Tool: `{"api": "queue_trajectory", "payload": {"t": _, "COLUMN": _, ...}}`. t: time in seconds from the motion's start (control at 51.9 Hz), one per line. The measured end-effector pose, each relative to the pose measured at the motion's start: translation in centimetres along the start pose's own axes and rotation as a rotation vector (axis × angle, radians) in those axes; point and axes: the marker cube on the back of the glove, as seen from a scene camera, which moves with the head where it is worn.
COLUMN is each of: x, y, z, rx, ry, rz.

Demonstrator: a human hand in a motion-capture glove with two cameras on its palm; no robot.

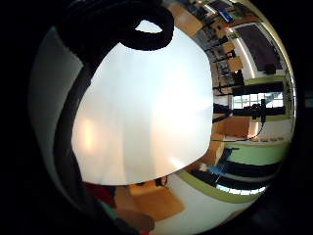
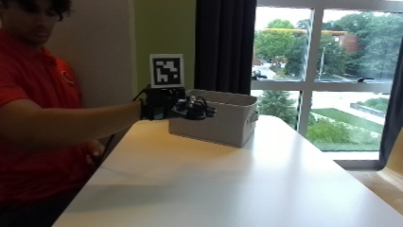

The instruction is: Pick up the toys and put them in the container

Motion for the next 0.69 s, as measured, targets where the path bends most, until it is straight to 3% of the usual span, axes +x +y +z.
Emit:
{"api": "queue_trajectory", "payload": {"t": 0.116, "x": 0.1, "y": 0.6, "z": -0.5, "rx": 0.024, "ry": -0.004, "rz": -0.064}}
{"api": "queue_trajectory", "payload": {"t": 0.27, "x": -0.9, "y": 0.4, "z": -0.6, "rx": 0.035, "ry": -0.092, "rz": 0.049}}
{"api": "queue_trajectory", "payload": {"t": 0.693, "x": 0.3, "y": 0.9, "z": 0.0, "rx": -0.003, "ry": -0.142, "rz": 0.102}}
